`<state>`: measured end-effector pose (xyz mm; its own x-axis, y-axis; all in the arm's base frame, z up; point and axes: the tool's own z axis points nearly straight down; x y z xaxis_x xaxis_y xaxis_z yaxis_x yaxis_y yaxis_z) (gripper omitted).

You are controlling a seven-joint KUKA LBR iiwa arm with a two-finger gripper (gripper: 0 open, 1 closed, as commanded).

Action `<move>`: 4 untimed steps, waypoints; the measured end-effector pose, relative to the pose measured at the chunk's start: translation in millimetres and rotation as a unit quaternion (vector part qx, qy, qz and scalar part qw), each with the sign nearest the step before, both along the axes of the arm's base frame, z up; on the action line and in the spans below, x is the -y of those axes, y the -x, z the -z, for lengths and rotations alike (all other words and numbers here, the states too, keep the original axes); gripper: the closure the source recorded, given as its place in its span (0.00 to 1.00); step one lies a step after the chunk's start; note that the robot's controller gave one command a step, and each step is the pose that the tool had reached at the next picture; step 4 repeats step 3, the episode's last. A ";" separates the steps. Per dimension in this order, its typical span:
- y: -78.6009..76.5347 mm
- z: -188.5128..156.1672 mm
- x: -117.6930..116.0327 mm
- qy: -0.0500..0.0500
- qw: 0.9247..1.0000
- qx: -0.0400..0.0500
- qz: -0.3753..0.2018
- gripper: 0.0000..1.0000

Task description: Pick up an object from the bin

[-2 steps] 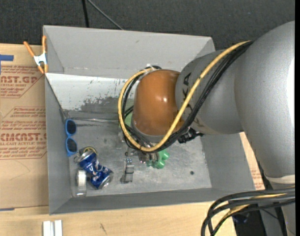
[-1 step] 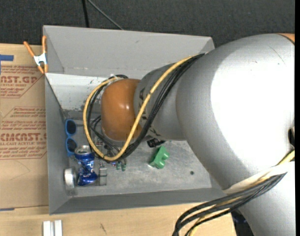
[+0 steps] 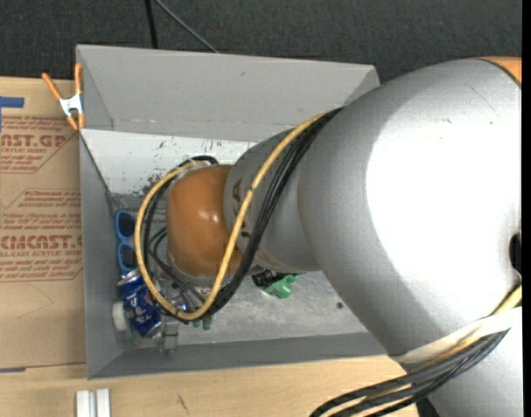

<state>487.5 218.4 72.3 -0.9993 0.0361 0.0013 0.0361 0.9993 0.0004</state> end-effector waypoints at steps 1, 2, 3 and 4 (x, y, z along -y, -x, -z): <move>-2.1 -0.2 3.3 0.002 1.000 0.000 0.002 1.00; -29.0 -161.9 67.0 -0.001 1.000 0.006 -0.001 1.00; -55.9 -193.5 145.4 0.001 1.000 0.004 0.002 1.00; -55.9 -193.5 145.4 0.001 1.000 0.004 0.002 1.00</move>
Offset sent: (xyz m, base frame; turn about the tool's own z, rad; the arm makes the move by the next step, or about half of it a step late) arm 0.0000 0.0000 0.0000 0.0000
